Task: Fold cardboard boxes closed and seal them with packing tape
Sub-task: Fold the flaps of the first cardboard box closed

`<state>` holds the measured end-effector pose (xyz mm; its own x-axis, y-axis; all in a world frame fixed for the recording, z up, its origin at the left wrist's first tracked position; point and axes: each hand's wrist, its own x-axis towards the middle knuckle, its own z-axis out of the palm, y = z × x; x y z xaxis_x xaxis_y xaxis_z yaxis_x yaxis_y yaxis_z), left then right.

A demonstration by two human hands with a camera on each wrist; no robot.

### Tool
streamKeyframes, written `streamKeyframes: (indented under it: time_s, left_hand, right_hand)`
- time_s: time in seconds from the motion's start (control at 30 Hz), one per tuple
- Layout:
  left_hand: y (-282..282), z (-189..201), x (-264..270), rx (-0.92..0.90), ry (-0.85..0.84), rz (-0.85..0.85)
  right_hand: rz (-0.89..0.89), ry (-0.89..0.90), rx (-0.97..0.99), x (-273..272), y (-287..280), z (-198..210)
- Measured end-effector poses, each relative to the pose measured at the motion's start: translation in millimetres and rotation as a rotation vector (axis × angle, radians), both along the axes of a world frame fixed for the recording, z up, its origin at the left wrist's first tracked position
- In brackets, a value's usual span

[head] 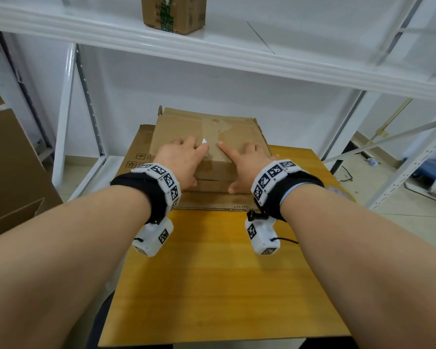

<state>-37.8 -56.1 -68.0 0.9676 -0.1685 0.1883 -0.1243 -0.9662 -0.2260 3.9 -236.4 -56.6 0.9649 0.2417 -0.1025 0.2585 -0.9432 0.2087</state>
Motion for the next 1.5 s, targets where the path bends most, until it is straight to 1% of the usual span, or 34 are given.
streamKeyframes:
  time_s: [0.13, 0.2, 0.33, 0.4, 0.47, 0.67, 0.8, 0.9, 1.0, 1.1, 1.17, 1.2, 1.3, 1.37, 1.43, 1.5]
  left_hand:
    - [1, -7, 1, -0.087, -0.017, 0.012]
    - [4, -8, 3, -0.14, -0.001, 0.043]
    - [17, 2, 6, -0.258, 0.108, 0.192]
    - [23, 6, 8, -0.309, 0.182, 0.232]
    - [24, 8, 8, -0.305, 0.206, 0.249]
    - [21, 5, 0, -0.306, 0.15, 0.28]
    - [18, 10, -8, -0.315, 0.135, 0.28]
    - [3, 14, -22, -0.264, 0.105, 0.291]
    - [-22, 19, -34, -0.215, 0.084, 0.273]
    - [-37, 21, -35, -0.202, 0.094, 0.257]
    - [-39, 21, -33, -0.183, 0.087, 0.25]
    - [-38, 21, -33, -0.179, 0.083, 0.25]
    - [-35, 19, -33, -0.182, 0.084, 0.254]
    - [-33, 20, -34, -0.164, 0.083, 0.252]
    - [-31, 22, -34, -0.138, 0.081, 0.244]
    - [-28, 23, -33, -0.121, 0.086, 0.227]
  right_hand:
    - [0.012, -0.066, 0.012, 0, -4, -5]
    - [0.022, -0.085, 0.011, 3, -8, -4]
    - [0.011, -0.078, 0.045, 7, -12, -3]
    - [0.001, -0.09, 0.07, 8, -12, -5]
    - [-0.006, -0.092, 0.092, 9, -13, -6]
    - [0.027, -0.094, 0.089, 9, -17, -2]
    - [0.062, -0.105, 0.133, 7, -24, 7]
    - [0.078, -0.096, 0.147, 6, -36, 14]
    - [0.05, -0.036, 0.163, 7, -43, 16]
    - [-0.014, 0.009, 0.299, 8, -39, 19]
    - [-0.119, 0.006, 0.422, 6, -31, 19]
    - [-0.202, -0.025, 0.49, 4, -27, 17]
    - [-0.52, -0.135, 0.732, -6, -20, 6]
    - [-0.675, -0.128, 0.836, -9, -25, -3]
    - [-0.748, -0.04, 1.004, -11, -29, -6]
    - [-0.744, -0.008, 1.258, -10, -29, -4]
